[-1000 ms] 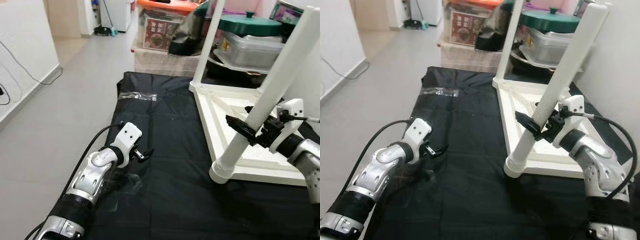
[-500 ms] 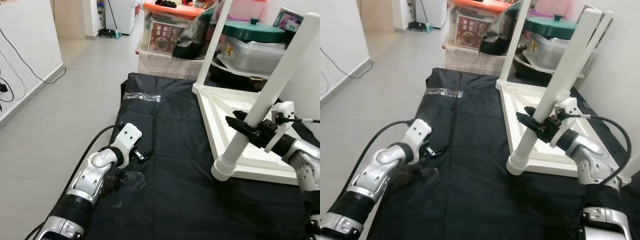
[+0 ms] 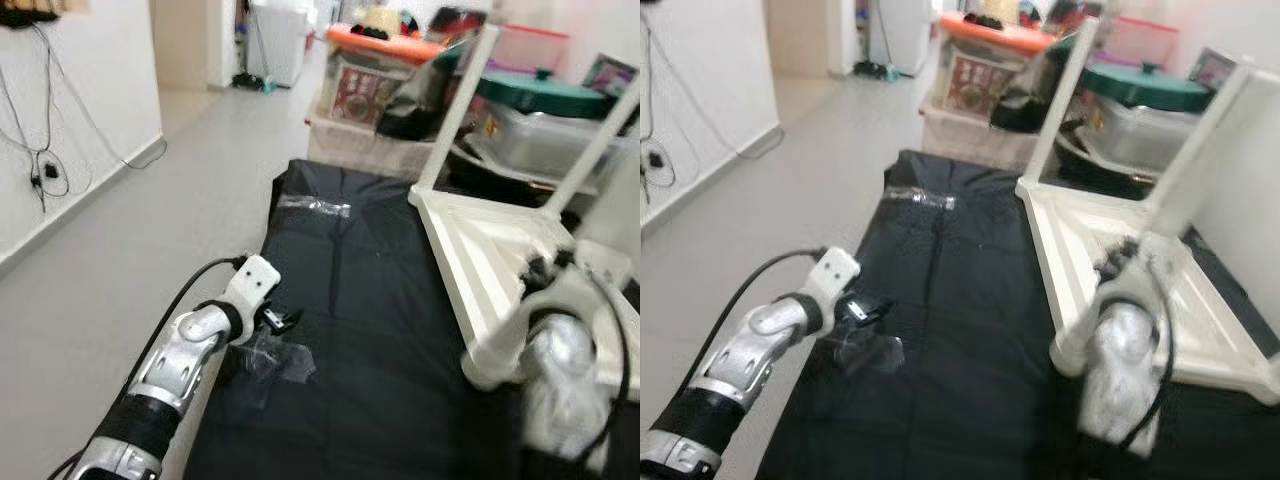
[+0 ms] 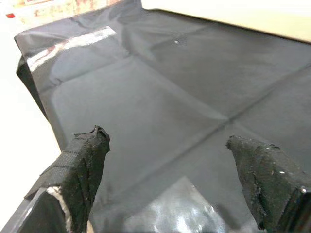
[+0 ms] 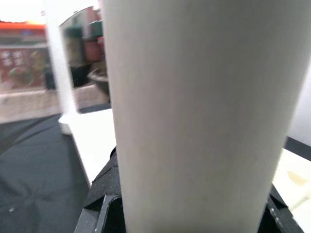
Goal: Building children table
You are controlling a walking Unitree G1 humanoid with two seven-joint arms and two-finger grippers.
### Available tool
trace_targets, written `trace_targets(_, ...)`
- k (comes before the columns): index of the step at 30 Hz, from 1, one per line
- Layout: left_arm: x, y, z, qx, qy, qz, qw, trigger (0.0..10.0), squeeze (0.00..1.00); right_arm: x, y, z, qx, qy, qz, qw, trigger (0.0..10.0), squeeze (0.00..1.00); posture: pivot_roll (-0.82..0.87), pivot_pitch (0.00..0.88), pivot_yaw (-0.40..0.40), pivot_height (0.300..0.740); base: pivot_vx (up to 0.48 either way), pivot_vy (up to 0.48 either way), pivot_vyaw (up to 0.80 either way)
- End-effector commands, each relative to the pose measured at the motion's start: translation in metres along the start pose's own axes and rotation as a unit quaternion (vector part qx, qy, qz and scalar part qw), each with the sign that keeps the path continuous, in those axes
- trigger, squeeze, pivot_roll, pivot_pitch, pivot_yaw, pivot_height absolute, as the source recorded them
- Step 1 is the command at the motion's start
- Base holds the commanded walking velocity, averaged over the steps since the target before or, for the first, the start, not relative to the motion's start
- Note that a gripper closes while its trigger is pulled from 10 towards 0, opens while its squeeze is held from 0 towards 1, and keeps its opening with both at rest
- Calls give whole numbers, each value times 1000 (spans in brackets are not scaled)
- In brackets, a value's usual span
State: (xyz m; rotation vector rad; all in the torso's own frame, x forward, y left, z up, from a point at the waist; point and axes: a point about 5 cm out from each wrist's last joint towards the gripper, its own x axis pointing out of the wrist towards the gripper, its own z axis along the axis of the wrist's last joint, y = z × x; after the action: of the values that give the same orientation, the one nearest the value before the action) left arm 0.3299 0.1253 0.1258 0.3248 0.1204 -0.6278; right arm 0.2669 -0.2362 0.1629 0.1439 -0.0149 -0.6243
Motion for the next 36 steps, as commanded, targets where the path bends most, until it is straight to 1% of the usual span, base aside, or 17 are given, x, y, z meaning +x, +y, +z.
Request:
trace_targets(1,4,-6,5,7,-4,-12,1000,10000,0,-8,0,-27,-18,62,-11,998,0,0,153,0,-123,740,0,0,0)
trace_targets(5,6,-5,5,8,-4,-12,1000,10000,0,-15,17,-29,-16,70,21,997,0,0,149,0,-118,740,0,0,0)
trace_targets(6,7,-5,6,8,-5,-13,1000,10000,0,-15,26,-24,-22,73,46,996,10000,0,142,0,-116,740,0,0,0)
trace_targets(7,7,-5,6,8,-5,-13,1000,10000,0,-15,26,-24,-22,73,46,996,10000,0,142,0,-116,740,0,0,0)
trace_targets(8,9,-4,8,9,-7,-14,1000,10000,0,-12,36,3,1,42,86,995,10000,1000,131,0,-117,740,0,0,0)
trace_targets(13,9,-4,8,8,-8,-15,1000,10000,0,-6,31,27,3,4,111,994,10000,1000,131,0,-119,740,0,0,0)
trace_targets(14,9,-5,8,6,-9,-14,1000,10000,0,-1,26,39,17,-7,146,989,10000,0,133,0,-127,740,0,0,0)
trace_targets(20,8,-6,7,5,-9,-12,1000,10000,0,-8,29,67,65,-44,320,944,10000,0,133,0,-126,740,0,0,0)
trace_targets(22,10,-9,8,5,-10,-14,1000,10000,0,-23,32,72,45,-68,445,892,10000,0,138,0,-124,740,0,0,0)
trace_targets(24,10,-9,8,6,-11,-15,1000,10000,0,-28,32,71,36,-68,481,873,10000,0,138,0,-124,740,0,0,0)
trace_targets(25,11,-10,9,6,-11,-16,1000,10000,0,-36,34,68,37,-58,531,845,10000,0,137,0,-123,740,0,0,0)
trace_targets(31,13,-11,9,7,-12,-18,1000,10000,0,-45,43,57,38,-29,593,804,10000,0,137,0,-123,740,0,0,0)
trace_targets(32,14,-12,10,8,-13,-20,1000,10000,0,-50,51,48,29,-7,635,772,10000,0,142,0,-125,740,0,0,0)
trace_targets(33,14,-12,10,8,-13,-20,1000,10000,0,-50,51,48,29,-7,635,772,10000,0,142,0,-125,740,0,0,0)
trace_targets(34,14,-12,10,8,-13,-21,1000,10000,0,-54,61,43,23,6,668,744,8392,0,165,0,-139,740,0,0,0)
trace_targets(35,14,-12,10,8,-13,-21,1000,10000,0,-54,61,43,23,6,668,744,8392,0,165,0,-139,740,0,0,0)
trace_targets(36,14,-12,10,8,-13,-21,1000,10000,0,-58,69,41,19,15,695,719,6745,0,168,0,-142,740,0,0,0)
